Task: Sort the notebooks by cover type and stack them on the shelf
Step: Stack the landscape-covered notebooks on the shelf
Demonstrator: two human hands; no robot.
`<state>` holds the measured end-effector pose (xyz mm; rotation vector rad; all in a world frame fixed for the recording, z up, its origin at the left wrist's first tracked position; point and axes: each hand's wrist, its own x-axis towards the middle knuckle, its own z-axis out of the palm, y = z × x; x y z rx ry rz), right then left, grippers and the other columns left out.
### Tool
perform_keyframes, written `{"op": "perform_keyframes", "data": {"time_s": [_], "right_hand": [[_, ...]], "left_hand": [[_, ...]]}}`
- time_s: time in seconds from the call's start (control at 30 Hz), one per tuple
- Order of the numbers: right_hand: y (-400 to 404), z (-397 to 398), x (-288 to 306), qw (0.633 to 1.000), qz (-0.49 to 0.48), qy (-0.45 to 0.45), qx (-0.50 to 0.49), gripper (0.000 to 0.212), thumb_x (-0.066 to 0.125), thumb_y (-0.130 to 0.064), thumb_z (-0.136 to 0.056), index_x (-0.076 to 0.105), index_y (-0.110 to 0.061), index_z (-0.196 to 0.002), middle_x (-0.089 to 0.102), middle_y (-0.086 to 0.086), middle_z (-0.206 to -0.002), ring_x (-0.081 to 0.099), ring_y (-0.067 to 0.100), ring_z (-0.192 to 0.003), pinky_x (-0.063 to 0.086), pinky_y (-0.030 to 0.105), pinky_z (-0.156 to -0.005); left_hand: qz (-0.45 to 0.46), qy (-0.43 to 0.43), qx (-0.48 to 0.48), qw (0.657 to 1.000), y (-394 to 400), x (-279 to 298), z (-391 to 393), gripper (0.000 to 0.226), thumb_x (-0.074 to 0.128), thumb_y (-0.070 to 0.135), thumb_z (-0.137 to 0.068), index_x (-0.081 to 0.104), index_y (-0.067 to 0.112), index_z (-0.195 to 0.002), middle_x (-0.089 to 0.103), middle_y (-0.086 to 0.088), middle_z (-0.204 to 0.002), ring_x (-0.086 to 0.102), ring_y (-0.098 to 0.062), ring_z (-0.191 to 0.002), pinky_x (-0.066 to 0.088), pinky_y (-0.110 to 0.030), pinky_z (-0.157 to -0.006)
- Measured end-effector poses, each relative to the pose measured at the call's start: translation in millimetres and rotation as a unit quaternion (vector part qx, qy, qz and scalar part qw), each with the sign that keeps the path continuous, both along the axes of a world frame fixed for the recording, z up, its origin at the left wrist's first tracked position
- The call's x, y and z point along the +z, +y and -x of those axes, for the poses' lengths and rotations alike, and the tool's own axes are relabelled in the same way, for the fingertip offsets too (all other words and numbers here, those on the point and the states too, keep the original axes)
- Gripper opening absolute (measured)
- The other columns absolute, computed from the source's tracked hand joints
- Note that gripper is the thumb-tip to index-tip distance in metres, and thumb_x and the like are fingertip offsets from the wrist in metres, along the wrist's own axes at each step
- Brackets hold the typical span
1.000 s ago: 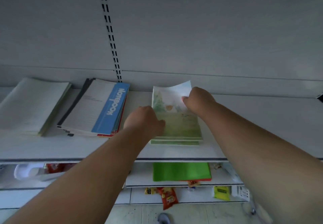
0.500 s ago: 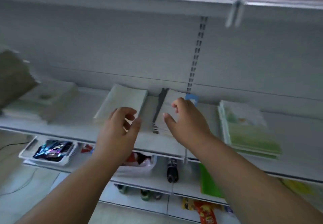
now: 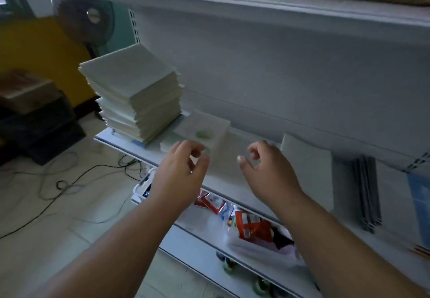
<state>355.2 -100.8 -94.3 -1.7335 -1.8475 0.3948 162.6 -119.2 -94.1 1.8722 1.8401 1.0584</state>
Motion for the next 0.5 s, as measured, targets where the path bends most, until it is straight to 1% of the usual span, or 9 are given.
{"op": "perform_keyframes", "data": {"time_s": [0.07,0.17,0.27,0.33,0.4,0.5], "right_hand": [[23,19,-5,1.0,0.01,-0.006,-0.002,0.033,0.056,-0.046,-0.094,0.055,-0.022,-0.116,0.054,-0.004,-0.106,0.054,0.014,-0.086,0.035,0.026,-0.07],[53,50,-11,0.999,0.033,-0.003,-0.042,0.036,0.057,-0.045,-0.094,0.056,-0.017,-0.115,0.057,0.0,-0.107,0.056,0.019,-0.096,0.038,0.027,-0.073],[77,85,-18,0.992,0.083,-0.029,-0.089,0.047,0.055,-0.054,-0.092,0.055,-0.014,-0.118,0.058,0.004,-0.113,0.057,0.022,-0.098,0.043,0.03,-0.076],[89,110,-25,0.983,0.111,-0.052,-0.133,0.062,0.051,-0.064,-0.09,0.055,-0.011,-0.122,0.057,0.008,-0.119,0.058,0.026,-0.104,0.044,0.031,-0.078],[93,131,-36,0.97,0.148,-0.058,-0.185,0.074,0.047,-0.072,-0.088,0.055,-0.008,-0.124,0.054,0.012,-0.123,0.06,0.031,-0.106,0.048,0.035,-0.083],[94,148,-51,0.948,0.2,-0.052,-0.243,0.072,0.049,-0.069,-0.089,0.055,-0.006,-0.124,0.052,0.016,-0.125,0.058,0.035,-0.111,0.047,0.037,-0.089]], "left_hand": [[0.011,0.002,-0.002,1.0,14,-4,20,0.026,0.051,0.04,-0.095,0.06,0.027,-0.115,0.054,0.018,-0.1,0.054,0.005,-0.079,0.037,-0.012,-0.064],[0.016,-0.001,-0.02,1.0,39,-4,57,0.026,0.052,0.04,-0.095,0.06,0.028,-0.117,0.054,0.02,-0.1,0.055,0.005,-0.079,0.036,-0.011,-0.064],[0.031,-0.018,-0.042,0.998,65,-7,94,0.023,0.051,0.04,-0.096,0.058,0.03,-0.116,0.054,0.021,-0.101,0.055,0.005,-0.08,0.035,-0.011,-0.064],[0.031,-0.032,-0.075,0.996,83,-12,116,0.023,0.05,0.04,-0.096,0.057,0.031,-0.116,0.052,0.022,-0.1,0.054,0.006,-0.082,0.037,-0.011,-0.065],[0.032,-0.035,-0.126,0.991,99,-16,134,0.027,0.048,0.041,-0.093,0.057,0.029,-0.115,0.05,0.024,-0.099,0.053,0.007,-0.086,0.036,-0.01,-0.066],[0.037,-0.024,-0.198,0.979,116,-23,157,0.031,0.047,0.043,-0.091,0.059,0.026,-0.114,0.047,0.025,-0.097,0.052,0.005,-0.086,0.036,-0.01,-0.067]]}}
